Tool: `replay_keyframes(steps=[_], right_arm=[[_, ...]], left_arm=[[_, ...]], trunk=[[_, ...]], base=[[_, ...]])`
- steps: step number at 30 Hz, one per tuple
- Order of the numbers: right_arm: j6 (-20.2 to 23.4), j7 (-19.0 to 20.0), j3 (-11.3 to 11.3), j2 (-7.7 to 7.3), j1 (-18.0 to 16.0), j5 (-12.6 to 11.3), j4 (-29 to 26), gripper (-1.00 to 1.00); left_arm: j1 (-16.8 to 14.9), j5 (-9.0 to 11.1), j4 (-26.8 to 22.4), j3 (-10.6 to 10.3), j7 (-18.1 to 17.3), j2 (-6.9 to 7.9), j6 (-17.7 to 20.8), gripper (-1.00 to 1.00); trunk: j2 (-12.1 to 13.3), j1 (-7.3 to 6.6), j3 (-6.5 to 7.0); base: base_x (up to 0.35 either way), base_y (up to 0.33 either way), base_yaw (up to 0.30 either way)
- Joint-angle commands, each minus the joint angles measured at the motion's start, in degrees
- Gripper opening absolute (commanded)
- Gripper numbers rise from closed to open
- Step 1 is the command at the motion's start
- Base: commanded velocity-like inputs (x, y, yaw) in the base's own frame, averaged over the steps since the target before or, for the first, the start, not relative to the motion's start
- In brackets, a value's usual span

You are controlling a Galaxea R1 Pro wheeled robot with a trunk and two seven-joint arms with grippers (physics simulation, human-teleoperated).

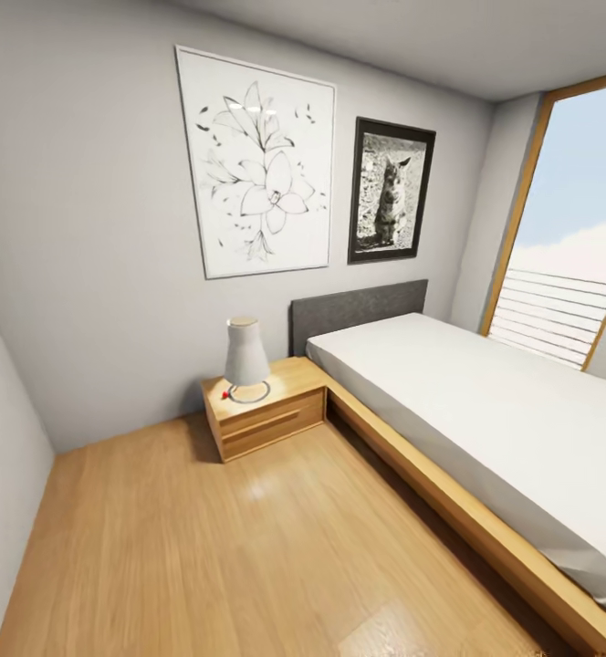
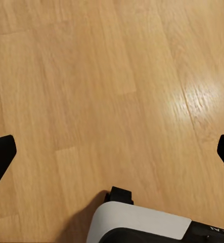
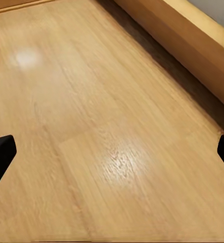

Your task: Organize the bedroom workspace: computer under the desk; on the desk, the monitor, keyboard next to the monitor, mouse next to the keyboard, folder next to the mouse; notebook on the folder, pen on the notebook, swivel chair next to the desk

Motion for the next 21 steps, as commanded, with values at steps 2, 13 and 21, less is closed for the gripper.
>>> replay_keyframes(steps=[2, 13, 21], right_arm=[[0.0, 0.11, 0.02, 0.03, -0.05, -0.08, 0.31, 1.0], [0.02, 0.25, 0.27, 0.31, -0.05, 0.1, 1.58, 1.0], [0.11, 0.29, 0.35, 0.35, -0.05, 0.16, 1.62, 1.0]], left_arm=[[0.03, 0.42, -0.08, -0.09, 0.01, 0.01, -0.1, 1.0], [0.03, 0.32, -0.01, -0.17, -0.17, 0.05, -0.12, 1.0], [0.03, 0.3, -0.01, -0.18, -0.17, 0.1, -0.12, 1.0]], trunk=[[-0.04, 0.01, -0.02], [-0.04, 0.01, 0.15], [-0.04, 0.01, -0.24]], base=[[0.0, 0.0, -0.291], [0.0, 0.0, -0.294], [0.0, 0.0, -0.255]])
